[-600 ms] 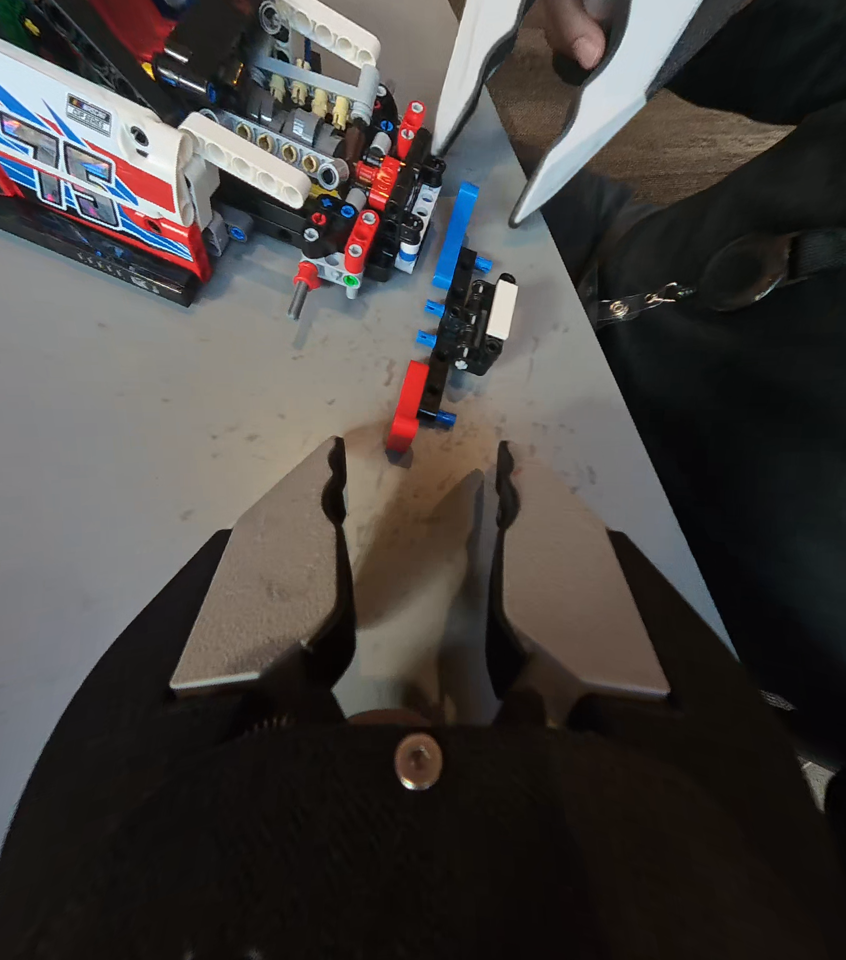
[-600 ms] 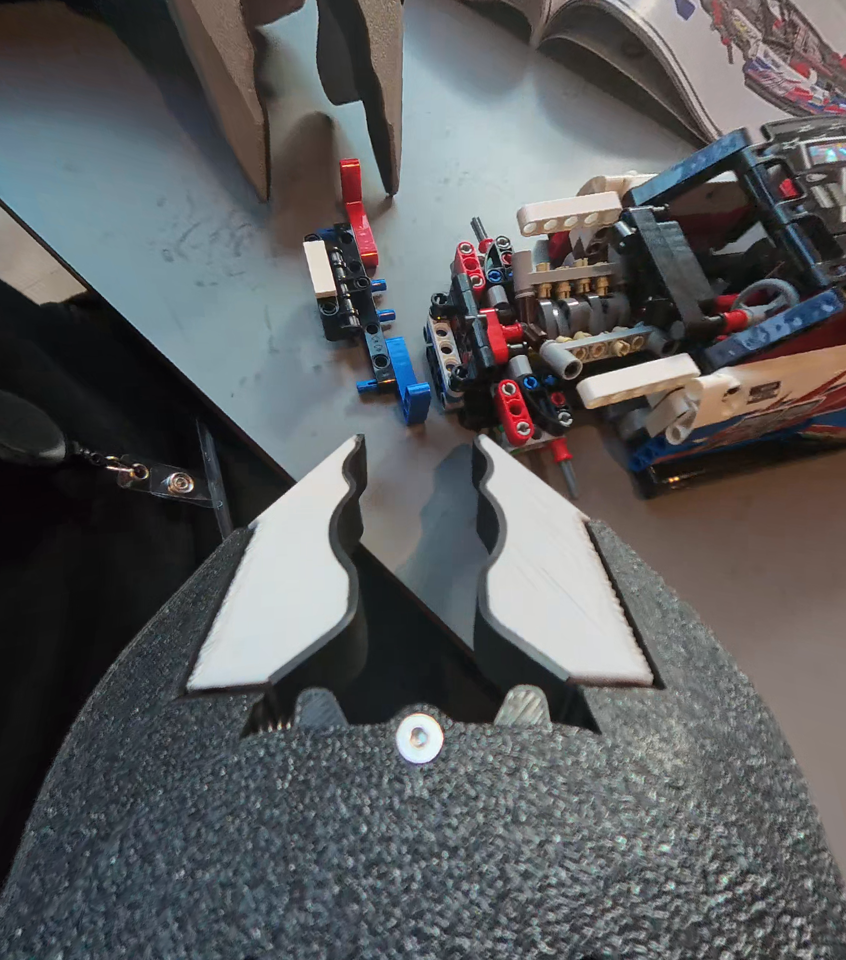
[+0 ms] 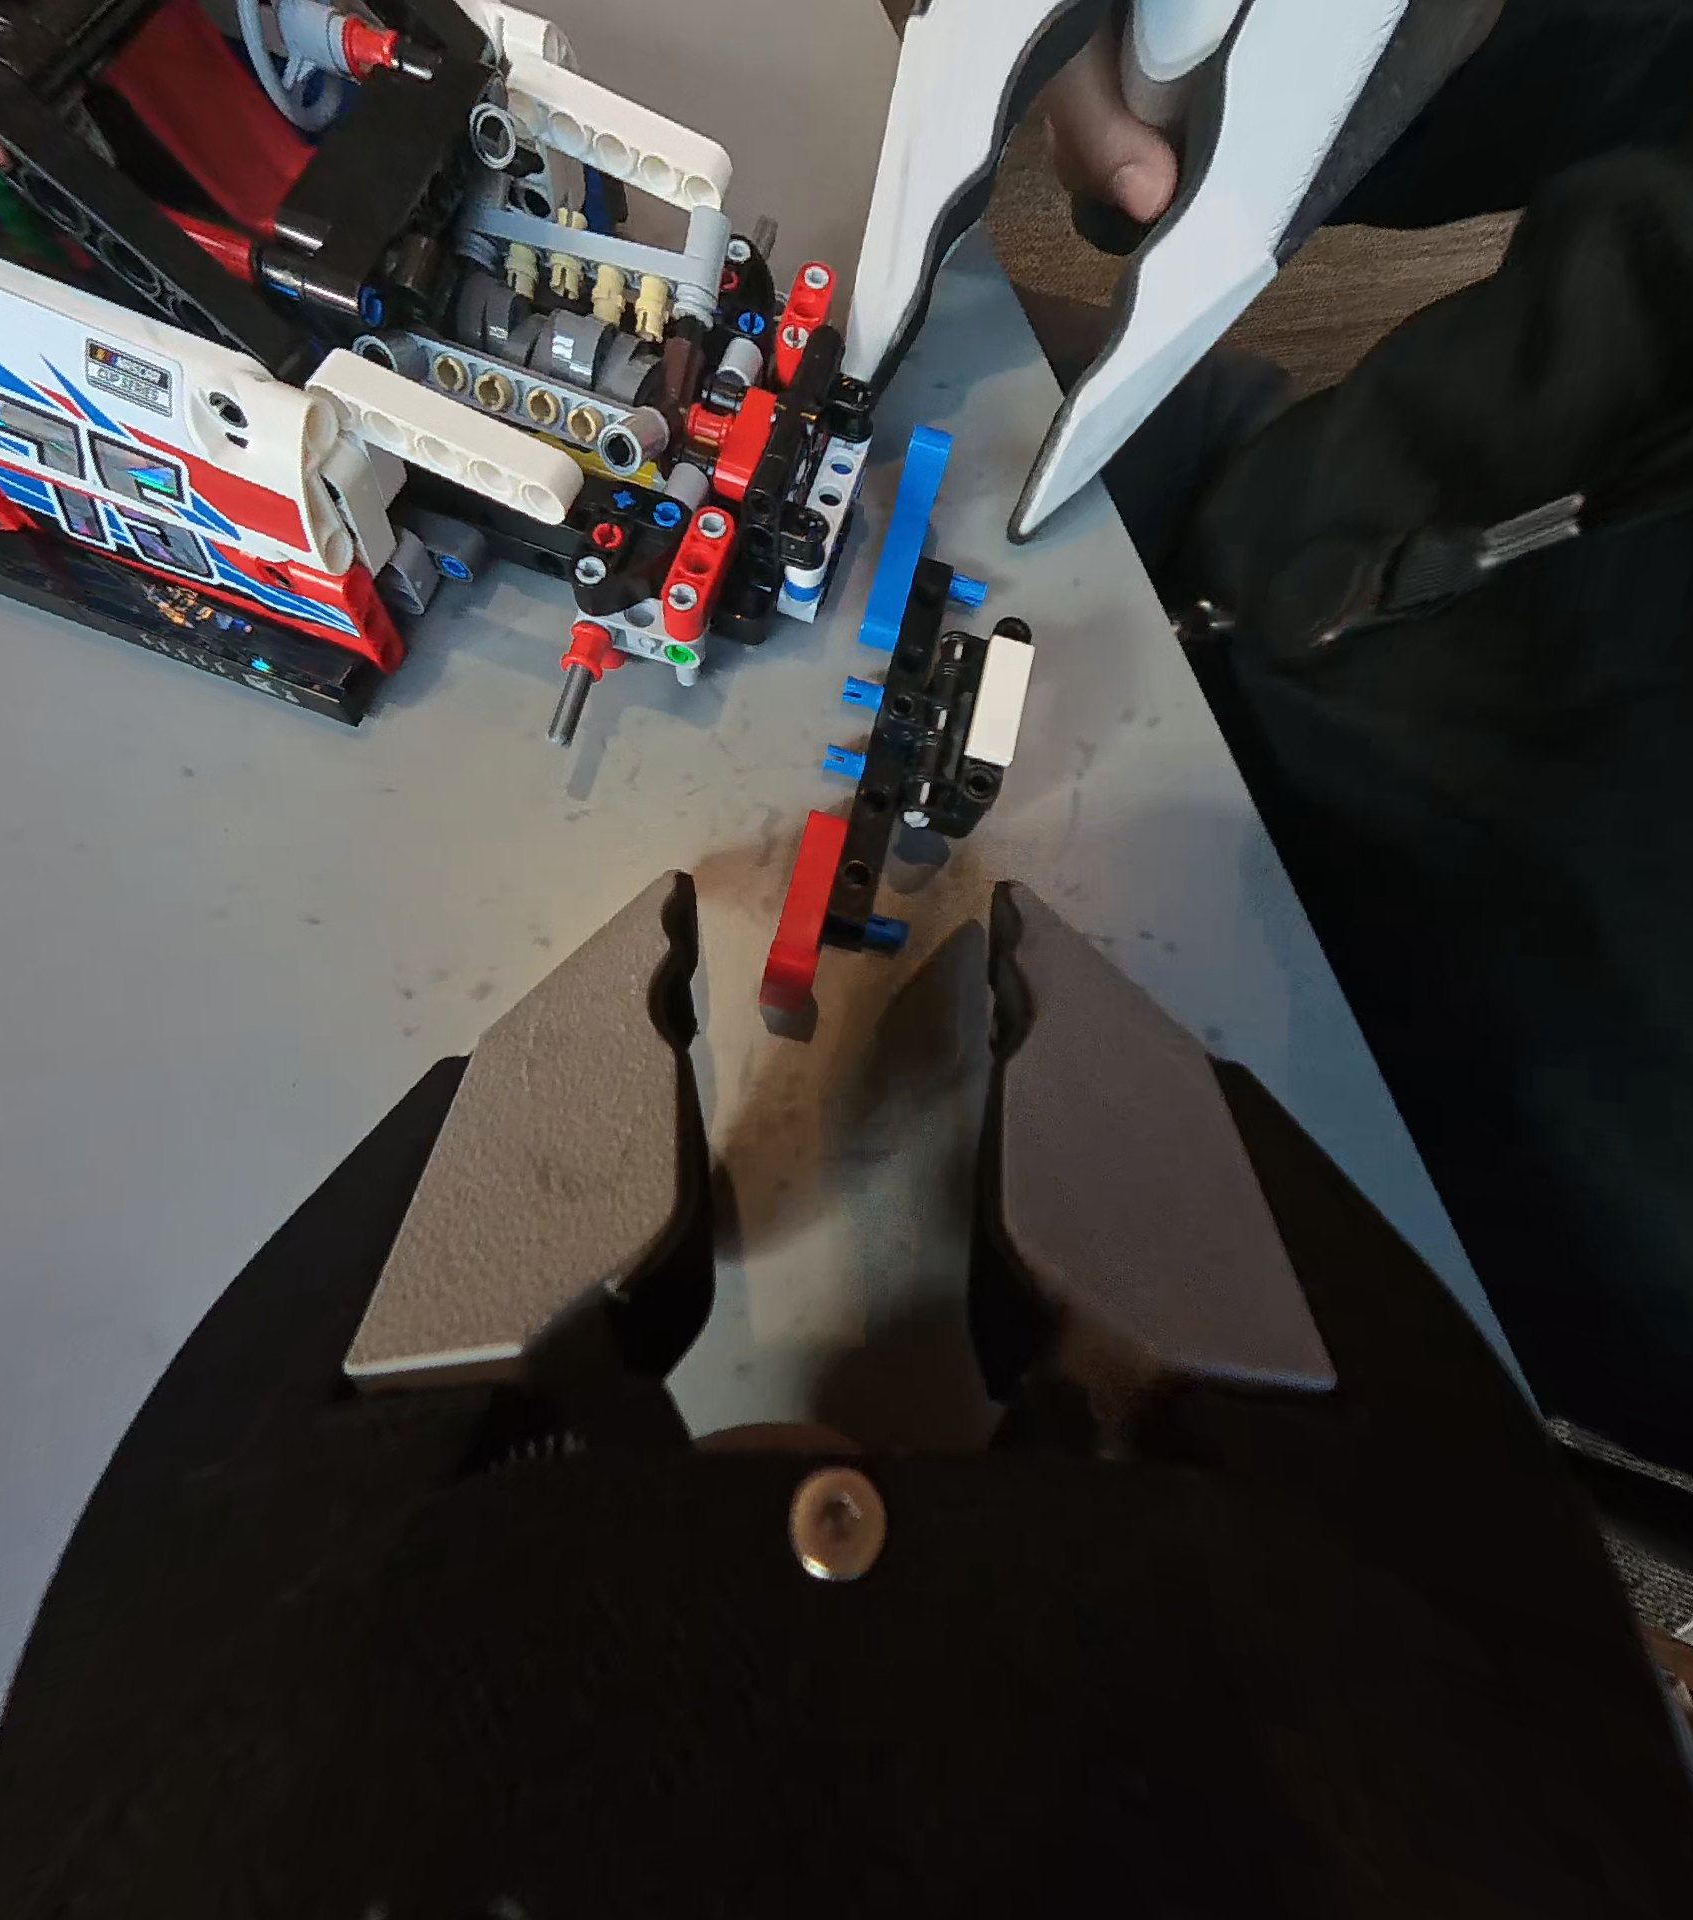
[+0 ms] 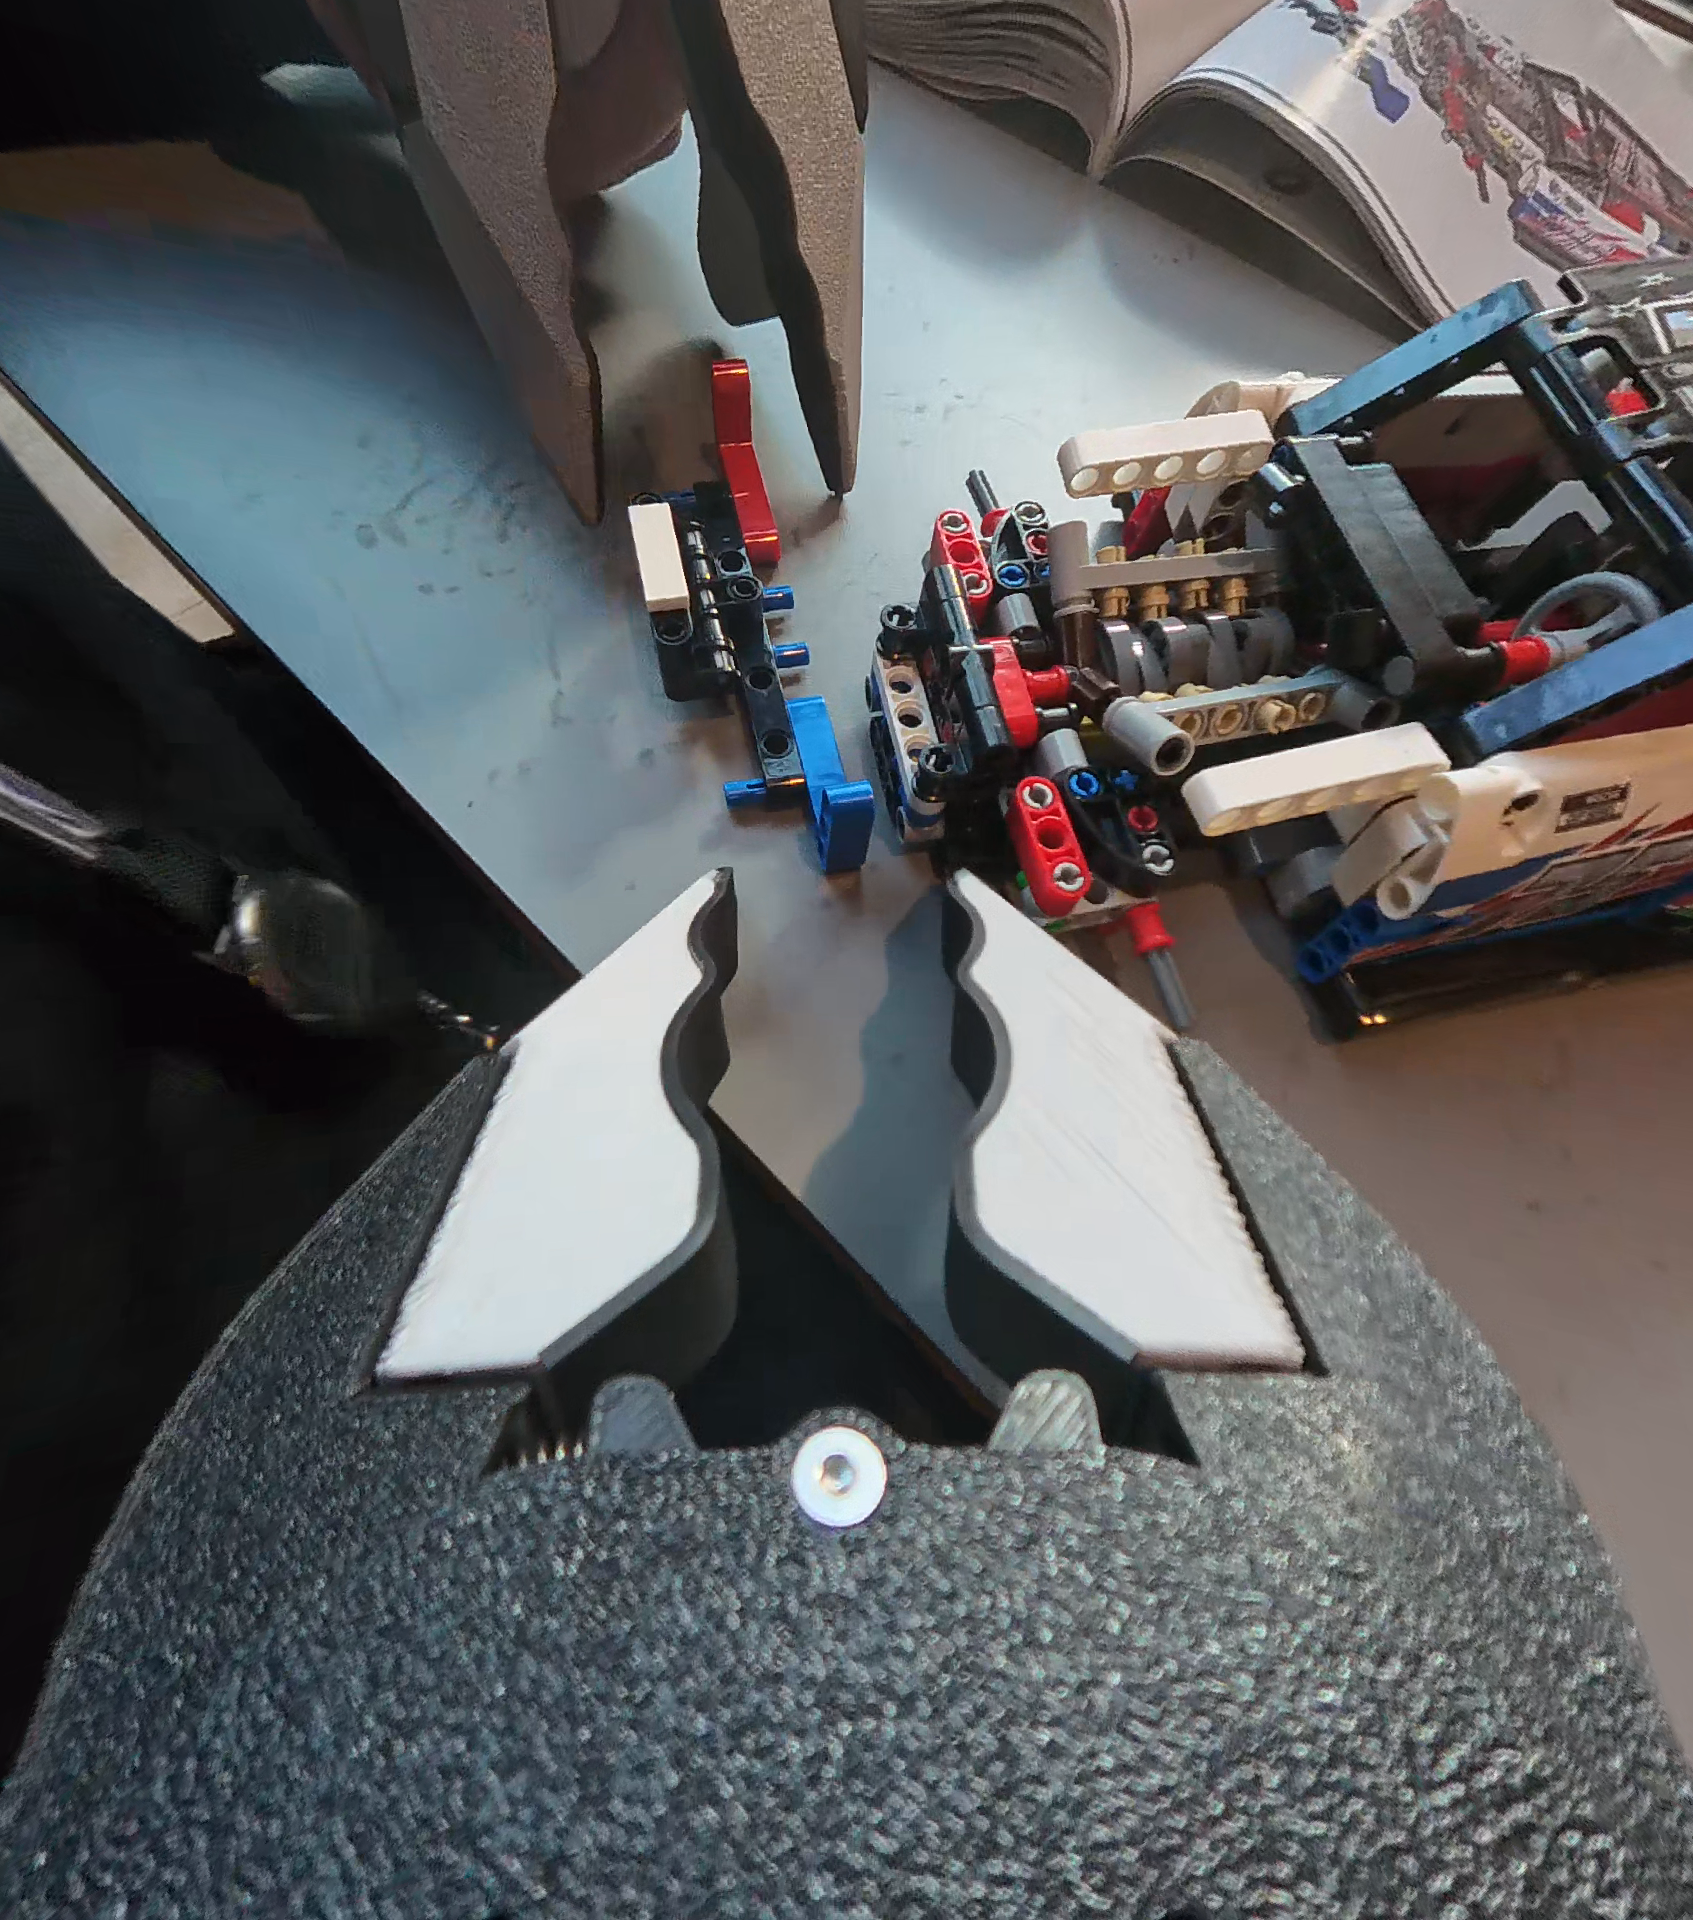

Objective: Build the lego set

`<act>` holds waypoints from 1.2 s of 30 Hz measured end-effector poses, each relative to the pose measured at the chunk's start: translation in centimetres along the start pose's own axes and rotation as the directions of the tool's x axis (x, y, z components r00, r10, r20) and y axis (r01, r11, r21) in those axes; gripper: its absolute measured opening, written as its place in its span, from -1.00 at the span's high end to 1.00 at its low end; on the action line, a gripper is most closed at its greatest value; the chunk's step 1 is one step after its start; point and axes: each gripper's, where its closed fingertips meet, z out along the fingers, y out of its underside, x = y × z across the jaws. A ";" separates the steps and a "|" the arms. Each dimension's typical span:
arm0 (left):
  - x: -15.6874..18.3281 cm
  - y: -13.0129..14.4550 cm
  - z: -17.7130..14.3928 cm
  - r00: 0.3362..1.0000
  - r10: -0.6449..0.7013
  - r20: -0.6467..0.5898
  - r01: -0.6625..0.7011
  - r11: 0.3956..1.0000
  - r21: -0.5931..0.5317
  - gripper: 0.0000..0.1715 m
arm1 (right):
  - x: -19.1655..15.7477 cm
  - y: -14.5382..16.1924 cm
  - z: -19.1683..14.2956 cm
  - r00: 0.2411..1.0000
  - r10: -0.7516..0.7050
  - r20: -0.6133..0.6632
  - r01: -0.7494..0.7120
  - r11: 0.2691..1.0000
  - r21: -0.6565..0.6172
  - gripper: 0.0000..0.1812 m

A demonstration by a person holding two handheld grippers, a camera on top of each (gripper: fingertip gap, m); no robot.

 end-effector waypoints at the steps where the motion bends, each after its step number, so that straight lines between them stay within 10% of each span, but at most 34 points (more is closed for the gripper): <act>1: 0.0 0.0 0.0 1.000 0.003 0.005 -0.003 1.000 -0.001 0.37 | 0.0 0.1 0.1 1.000 0.001 0.001 -0.001 1.000 -0.003 0.58; 36: -0.3 0.7 -0.3 0.992 0.095 0.080 -0.093 0.995 -0.034 0.32 | -0.7 -0.3 -0.2 0.988 0.134 -0.082 -0.131 0.991 0.039 0.44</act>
